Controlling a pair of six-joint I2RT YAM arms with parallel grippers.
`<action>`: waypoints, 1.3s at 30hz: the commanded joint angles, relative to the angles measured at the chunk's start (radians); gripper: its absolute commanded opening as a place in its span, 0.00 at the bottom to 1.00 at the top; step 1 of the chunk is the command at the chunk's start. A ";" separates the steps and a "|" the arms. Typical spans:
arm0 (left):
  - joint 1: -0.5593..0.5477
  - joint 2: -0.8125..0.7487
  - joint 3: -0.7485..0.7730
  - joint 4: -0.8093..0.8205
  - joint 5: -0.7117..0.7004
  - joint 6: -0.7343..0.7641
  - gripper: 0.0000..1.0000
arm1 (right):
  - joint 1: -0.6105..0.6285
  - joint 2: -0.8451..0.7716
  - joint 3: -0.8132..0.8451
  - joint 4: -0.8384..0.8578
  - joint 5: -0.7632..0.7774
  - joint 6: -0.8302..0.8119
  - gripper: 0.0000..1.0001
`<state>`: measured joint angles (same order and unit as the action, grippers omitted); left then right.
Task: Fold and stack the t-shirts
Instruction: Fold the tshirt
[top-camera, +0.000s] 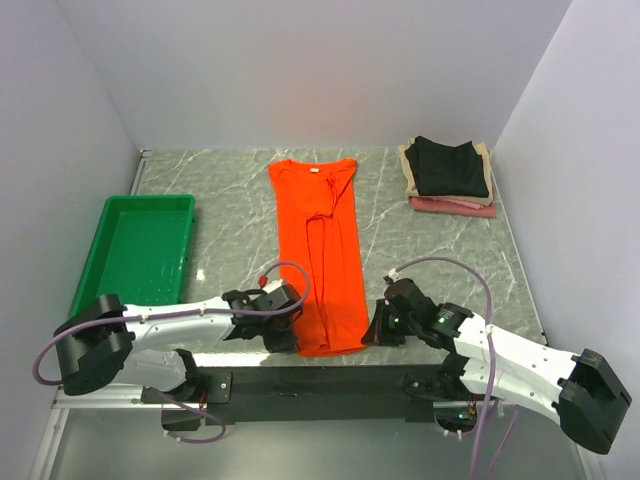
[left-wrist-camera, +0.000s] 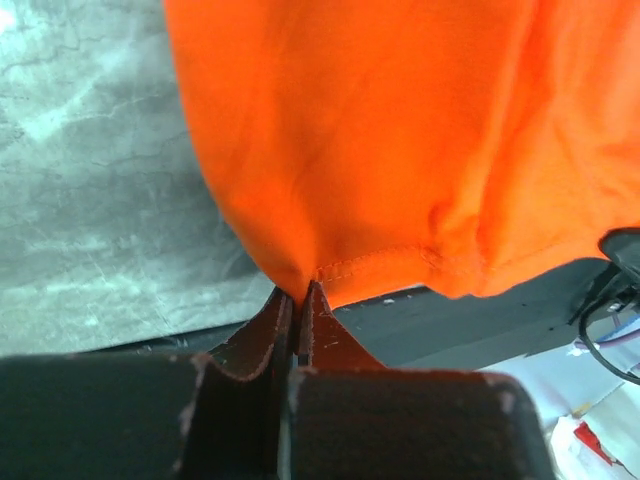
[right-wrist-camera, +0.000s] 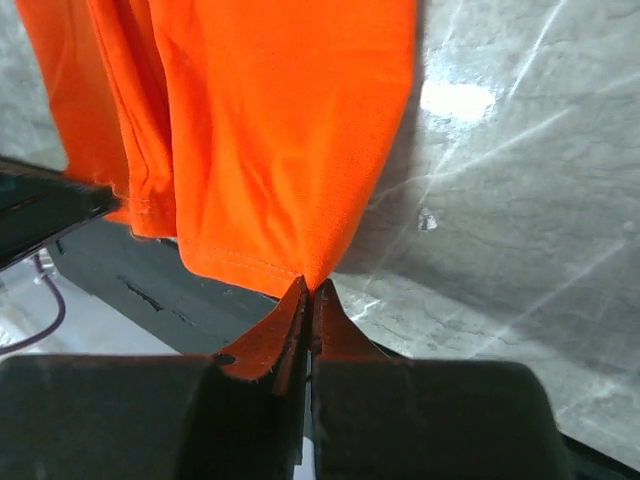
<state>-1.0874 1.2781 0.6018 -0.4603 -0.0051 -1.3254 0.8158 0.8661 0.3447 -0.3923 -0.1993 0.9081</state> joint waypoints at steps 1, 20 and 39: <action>0.035 0.006 0.096 -0.082 -0.045 0.040 0.01 | 0.005 0.014 0.109 -0.035 0.104 -0.014 0.00; 0.495 0.280 0.478 0.124 -0.058 0.385 0.01 | -0.271 0.497 0.652 0.089 0.342 -0.314 0.00; 0.661 0.607 0.751 0.172 -0.004 0.465 0.07 | -0.417 1.034 1.129 0.029 0.104 -0.425 0.01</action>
<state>-0.4404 1.8744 1.2919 -0.2966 -0.0219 -0.8959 0.4118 1.8595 1.3800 -0.3222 -0.0761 0.5144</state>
